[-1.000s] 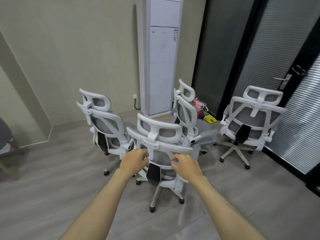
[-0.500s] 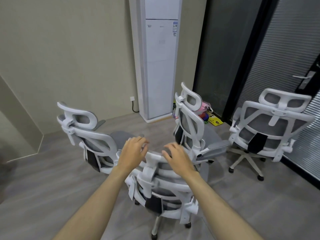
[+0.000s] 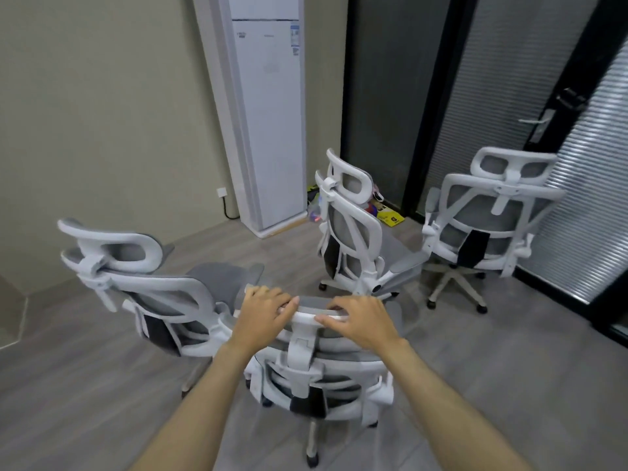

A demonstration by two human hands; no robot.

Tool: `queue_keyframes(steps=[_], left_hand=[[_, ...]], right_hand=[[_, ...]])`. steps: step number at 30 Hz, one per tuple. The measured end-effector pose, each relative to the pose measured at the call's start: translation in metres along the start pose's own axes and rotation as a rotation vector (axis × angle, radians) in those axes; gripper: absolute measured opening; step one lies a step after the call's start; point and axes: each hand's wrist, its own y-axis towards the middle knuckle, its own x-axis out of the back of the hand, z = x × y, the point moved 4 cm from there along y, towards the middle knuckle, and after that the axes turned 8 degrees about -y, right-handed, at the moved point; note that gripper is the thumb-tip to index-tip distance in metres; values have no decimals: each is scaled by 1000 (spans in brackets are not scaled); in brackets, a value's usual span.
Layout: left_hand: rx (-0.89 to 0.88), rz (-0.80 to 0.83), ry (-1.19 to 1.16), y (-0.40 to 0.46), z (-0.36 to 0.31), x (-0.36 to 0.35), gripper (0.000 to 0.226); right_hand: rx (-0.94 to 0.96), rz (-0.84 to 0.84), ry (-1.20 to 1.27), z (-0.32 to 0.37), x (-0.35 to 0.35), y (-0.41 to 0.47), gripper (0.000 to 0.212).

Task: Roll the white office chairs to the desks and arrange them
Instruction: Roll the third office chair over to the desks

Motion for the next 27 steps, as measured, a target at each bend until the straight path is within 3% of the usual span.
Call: queue_keyframes(steps=[3,9,12,18,27], left_hand=[[-41,36,-68,-16,-5,4,44],[-105,21,-237,-59,-28,12,41],[-150,65,-269,-82,-39,13,43],[-204,187,-281,-117,-75,20,43],[-236,231,-313,-218,-160,18,40]], right_hand=[[-44,-43,7,9,8,-17,62],[-144,38,39,21,21,-64,71],[-205,-10,48,33,26,-101,75],[-441,18,-27,54,44,-176,88],[-552,-41,19,76,88,-319,66]])
